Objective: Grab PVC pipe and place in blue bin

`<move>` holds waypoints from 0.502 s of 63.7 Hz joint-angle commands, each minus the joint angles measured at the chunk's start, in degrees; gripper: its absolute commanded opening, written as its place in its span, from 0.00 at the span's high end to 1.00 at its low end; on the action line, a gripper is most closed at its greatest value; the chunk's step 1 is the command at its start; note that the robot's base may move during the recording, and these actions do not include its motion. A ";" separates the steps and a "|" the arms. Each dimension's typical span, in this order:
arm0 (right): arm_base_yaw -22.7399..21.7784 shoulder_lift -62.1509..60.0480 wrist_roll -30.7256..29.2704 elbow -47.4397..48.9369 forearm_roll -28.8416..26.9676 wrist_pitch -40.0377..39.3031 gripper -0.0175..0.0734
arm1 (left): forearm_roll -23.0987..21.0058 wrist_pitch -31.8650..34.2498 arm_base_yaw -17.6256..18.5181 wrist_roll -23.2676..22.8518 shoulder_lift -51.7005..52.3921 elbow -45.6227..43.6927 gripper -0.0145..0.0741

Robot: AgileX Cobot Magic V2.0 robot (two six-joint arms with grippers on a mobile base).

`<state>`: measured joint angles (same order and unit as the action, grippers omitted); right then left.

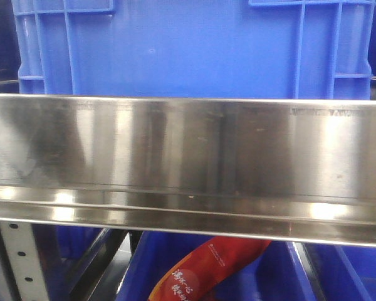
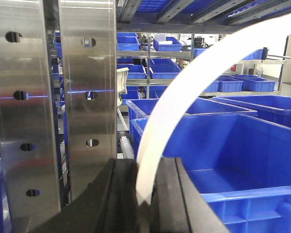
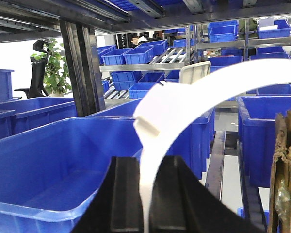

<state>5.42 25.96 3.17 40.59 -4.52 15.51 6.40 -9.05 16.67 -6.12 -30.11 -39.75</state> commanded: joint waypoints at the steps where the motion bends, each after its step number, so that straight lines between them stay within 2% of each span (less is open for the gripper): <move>1: -0.05 -0.40 -0.13 -0.08 0.26 0.84 0.99 | -1.77 1.34 0.28 -0.13 0.19 -0.19 0.96; 8: 0.06 1.26 -0.37 0.58 0.14 4.51 0.99 | -5.70 2.00 0.94 -0.13 -1.92 -1.31 0.96; 12: 0.84 3.75 -0.37 1.74 -1.27 5.37 0.99 | -5.93 1.18 2.24 -0.13 -4.44 -3.66 0.96; 24: 7.41 13.98 -5.66 8.45 -1.67 1.58 0.99 | 0.68 0.99 8.83 0.11 -16.34 -13.20 0.96; 32: 13.02 23.46 -5.78 16.10 -1.67 1.38 0.99 | 0.94 2.13 12.09 0.11 -26.20 -21.76 0.96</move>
<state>15.76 44.07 -1.52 52.27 -6.02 19.23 6.65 -8.93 27.08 -6.12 -50.82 -56.97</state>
